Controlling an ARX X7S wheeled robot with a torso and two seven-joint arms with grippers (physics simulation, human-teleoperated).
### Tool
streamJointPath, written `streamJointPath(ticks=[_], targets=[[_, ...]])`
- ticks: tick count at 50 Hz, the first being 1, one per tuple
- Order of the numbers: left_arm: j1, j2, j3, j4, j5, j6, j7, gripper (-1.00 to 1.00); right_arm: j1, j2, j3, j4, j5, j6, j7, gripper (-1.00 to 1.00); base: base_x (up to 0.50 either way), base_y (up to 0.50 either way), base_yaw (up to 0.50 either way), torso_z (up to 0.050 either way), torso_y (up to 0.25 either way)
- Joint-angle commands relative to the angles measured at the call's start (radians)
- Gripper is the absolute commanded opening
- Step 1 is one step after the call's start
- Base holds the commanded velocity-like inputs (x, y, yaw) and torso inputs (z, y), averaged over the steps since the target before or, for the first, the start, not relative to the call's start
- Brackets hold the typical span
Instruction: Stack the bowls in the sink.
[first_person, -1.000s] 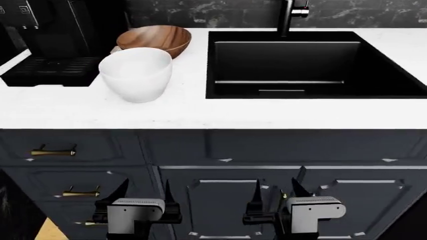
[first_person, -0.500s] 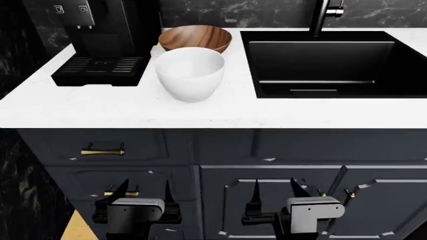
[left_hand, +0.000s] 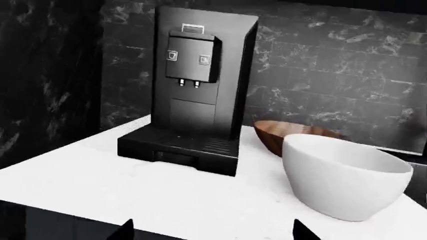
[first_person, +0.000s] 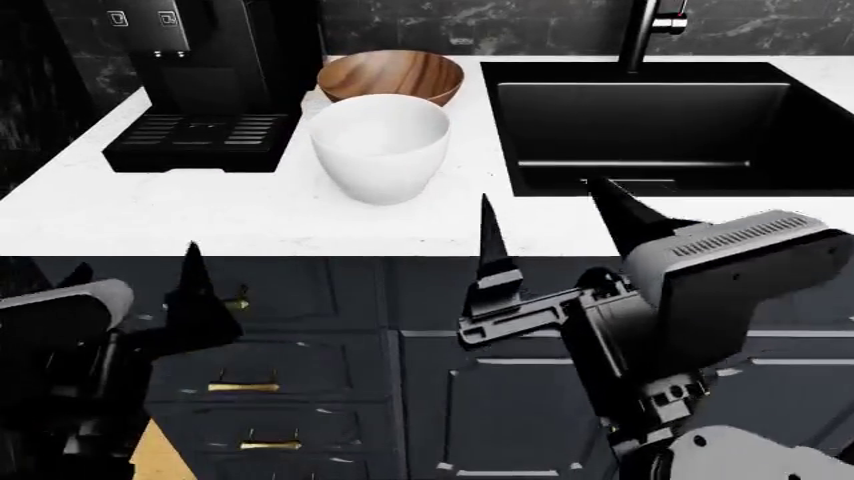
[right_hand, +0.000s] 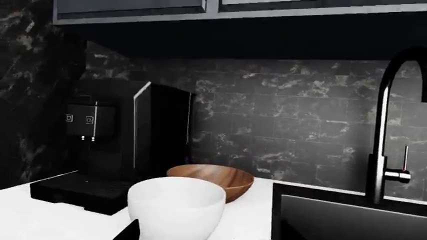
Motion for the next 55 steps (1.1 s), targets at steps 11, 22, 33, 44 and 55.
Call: streamJointPath(ticks=[11, 22, 33, 44, 55], targets=[[-1.569, -0.661, 0.517, -0.178, -1.567, -0.459, -0.890, 1.00, 1.316, 0.335, -0.264, -0.015, 1.384, 0.423, 0.716, 1.00, 0.00, 0.00, 0.00, 0.000, 0.000], [-2.172, -0.564, 1.071, -0.444, -1.873, -0.766, -1.012, 1.00, 1.357, 0.371, -0.335, 0.039, 1.368, 0.448, 0.710, 1.00, 0.00, 0.00, 0.00, 0.000, 0.000], [-2.174, -0.569, 1.112, -0.404, -1.942, -0.681, -0.949, 1.00, 1.288, 0.414, -0.341, 0.045, 1.302, 0.380, 0.641, 1.00, 0.19, 0.00, 0.00, 0.000, 0.000], [-2.162, -0.560, 1.109, -0.391, -1.944, -0.665, -0.922, 1.00, 1.262, 0.457, -0.341, 0.034, 1.286, 0.347, 0.624, 1.00, 0.50, -0.13, 0.00, 0.000, 0.000], [-2.154, -0.565, 1.107, -0.378, -1.958, -0.633, -0.914, 1.00, 1.274, 0.451, -0.345, 0.039, 1.296, 0.348, 0.631, 1.00, 0.50, -0.28, 0.00, 0.000, 0.001]])
